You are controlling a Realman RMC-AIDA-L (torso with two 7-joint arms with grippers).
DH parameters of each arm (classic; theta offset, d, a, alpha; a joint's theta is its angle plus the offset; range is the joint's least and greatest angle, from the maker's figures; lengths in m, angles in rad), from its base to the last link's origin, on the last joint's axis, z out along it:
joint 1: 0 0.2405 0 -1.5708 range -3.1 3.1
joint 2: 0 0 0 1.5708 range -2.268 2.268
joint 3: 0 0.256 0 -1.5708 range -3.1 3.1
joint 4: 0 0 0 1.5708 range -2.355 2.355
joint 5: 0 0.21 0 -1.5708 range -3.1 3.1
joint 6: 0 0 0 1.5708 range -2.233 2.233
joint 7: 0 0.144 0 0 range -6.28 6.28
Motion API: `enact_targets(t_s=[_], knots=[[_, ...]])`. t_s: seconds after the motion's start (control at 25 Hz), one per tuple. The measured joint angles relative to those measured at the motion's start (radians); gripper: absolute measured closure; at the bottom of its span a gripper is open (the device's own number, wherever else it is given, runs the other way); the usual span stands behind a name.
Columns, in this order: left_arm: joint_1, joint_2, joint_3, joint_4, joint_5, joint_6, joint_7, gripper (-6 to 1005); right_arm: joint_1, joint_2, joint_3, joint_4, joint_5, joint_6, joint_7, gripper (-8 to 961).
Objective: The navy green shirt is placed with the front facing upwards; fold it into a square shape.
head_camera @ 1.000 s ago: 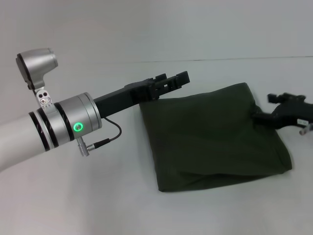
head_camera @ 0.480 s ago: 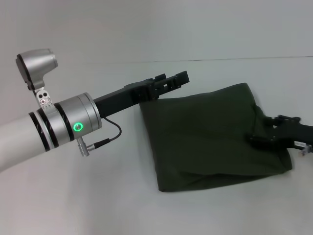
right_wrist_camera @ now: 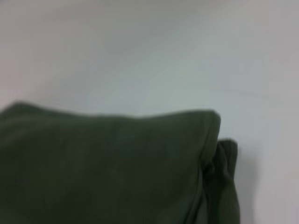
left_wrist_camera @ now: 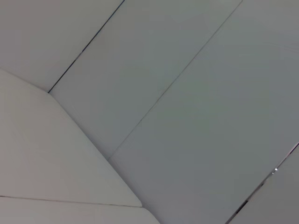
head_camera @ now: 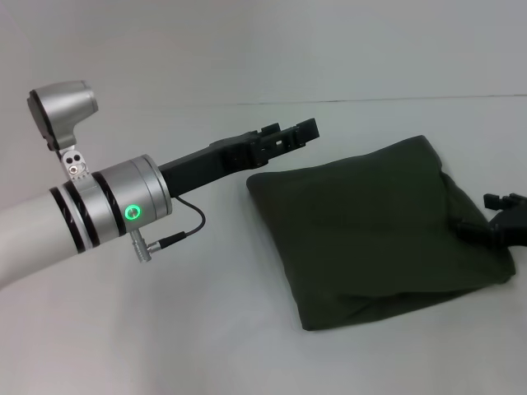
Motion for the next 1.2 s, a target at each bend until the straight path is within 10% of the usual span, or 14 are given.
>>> enact_targets(t_s=[0.48,0.92,1.2], knots=[[0.008,0.008,-0.013,-0.010,0.035,-0.009,-0.025,186,-0.007,-0.001,0.058,-0.049,0.176,-0.173,-0.082,137],[0.000,0.032,-0.131,0.141,0.662,0.054,-0.619,193,-0.001,0.002,0.066,-0.039,0.206,-0.197,-0.126,139],[-0.065,0.043,-0.125,0.125,0.730,0.085,-0.780,197,0.003,0.005,0.058,-0.028,0.228,-0.211,-0.160,141]])
